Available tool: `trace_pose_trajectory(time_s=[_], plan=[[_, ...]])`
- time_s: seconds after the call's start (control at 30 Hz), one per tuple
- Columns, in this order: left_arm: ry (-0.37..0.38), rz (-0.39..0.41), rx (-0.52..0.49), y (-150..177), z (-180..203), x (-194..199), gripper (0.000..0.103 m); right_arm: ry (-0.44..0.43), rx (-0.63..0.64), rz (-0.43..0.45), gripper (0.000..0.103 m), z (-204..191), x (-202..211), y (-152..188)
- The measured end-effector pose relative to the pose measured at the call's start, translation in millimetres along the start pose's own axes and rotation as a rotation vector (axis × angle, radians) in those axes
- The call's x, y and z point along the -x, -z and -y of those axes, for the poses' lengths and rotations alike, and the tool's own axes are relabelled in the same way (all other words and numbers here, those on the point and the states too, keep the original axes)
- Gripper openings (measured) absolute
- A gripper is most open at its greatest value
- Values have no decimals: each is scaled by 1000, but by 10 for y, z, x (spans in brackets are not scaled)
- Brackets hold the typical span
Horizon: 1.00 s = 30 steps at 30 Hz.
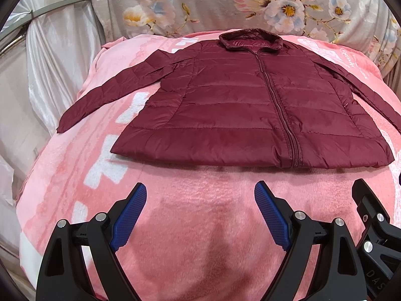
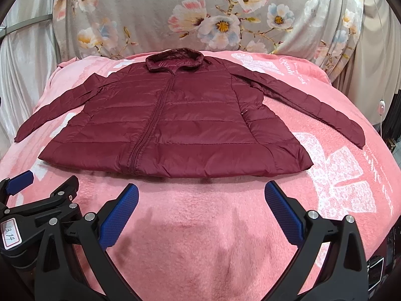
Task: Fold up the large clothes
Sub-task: 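Grasp the jacket sleeve cuff with the right gripper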
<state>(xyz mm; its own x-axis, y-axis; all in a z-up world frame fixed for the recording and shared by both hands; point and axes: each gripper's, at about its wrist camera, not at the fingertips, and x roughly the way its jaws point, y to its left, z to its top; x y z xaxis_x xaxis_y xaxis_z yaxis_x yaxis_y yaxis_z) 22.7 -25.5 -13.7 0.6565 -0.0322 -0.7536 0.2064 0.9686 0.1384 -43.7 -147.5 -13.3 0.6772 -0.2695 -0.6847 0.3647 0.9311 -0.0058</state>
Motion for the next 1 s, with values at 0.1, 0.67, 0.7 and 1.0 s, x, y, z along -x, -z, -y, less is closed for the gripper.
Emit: trace_pose_trajectory(time_s=[0.1,0.67,0.7,1.0], plan=[[1,-9,-3,-53,10,-67,86,-17,-20,11,98,126,-94,-59],[-66,8,27,-720,-217,-597,89,181,-674,17,98,3141,-1110,-454],[-75,6,27,-752,-233,-627,91,190,-730,8,98,3344,-1186,-424],[-105,-20,56,-1032,-367,-994,92,288,-924,-2,78,4190,-1623,-390]])
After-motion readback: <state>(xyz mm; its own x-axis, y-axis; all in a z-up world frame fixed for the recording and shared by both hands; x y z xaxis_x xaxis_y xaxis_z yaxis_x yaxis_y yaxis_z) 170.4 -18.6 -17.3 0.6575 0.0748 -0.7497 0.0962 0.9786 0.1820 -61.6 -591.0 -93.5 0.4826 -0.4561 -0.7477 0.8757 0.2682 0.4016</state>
